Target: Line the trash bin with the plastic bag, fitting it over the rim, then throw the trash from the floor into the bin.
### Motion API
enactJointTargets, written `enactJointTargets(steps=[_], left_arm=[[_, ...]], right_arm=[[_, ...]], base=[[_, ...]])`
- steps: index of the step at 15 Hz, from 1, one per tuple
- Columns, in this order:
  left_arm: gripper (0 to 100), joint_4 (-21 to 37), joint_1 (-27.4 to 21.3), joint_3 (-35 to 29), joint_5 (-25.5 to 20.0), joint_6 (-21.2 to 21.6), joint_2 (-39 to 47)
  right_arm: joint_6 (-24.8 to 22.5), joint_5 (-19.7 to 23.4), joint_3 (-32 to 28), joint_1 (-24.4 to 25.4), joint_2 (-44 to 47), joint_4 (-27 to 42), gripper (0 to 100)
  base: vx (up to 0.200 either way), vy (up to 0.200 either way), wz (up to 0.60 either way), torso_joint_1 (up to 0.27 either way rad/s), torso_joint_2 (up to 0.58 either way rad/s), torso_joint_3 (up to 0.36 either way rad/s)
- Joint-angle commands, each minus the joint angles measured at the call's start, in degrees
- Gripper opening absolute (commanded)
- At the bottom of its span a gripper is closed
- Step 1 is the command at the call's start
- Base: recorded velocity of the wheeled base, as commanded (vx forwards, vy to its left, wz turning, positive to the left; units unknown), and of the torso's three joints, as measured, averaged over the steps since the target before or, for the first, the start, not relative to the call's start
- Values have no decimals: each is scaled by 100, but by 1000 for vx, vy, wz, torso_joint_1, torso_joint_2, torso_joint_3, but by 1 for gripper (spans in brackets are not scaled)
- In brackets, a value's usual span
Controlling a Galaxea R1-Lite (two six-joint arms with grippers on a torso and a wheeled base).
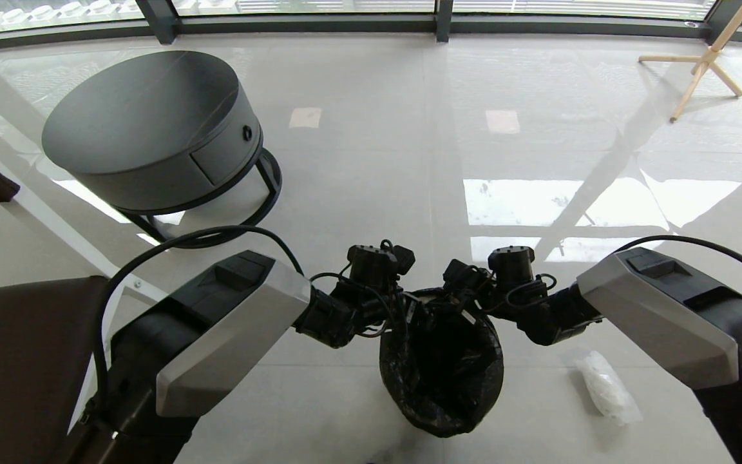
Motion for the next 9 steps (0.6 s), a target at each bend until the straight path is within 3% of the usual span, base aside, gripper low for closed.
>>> enactJointTargets(steps=[1, 9], left_arm=[[0, 4, 6, -46, 11, -1, 92], [0, -5, 235, -239, 11, -1, 276]], right_arm=[[22, 4, -175, -47, 96, 10, 0], [22, 4, -342, -83, 386, 10, 0]], base=[[0, 0, 0, 0, 0, 0], [0, 0, 0, 0, 0, 0]])
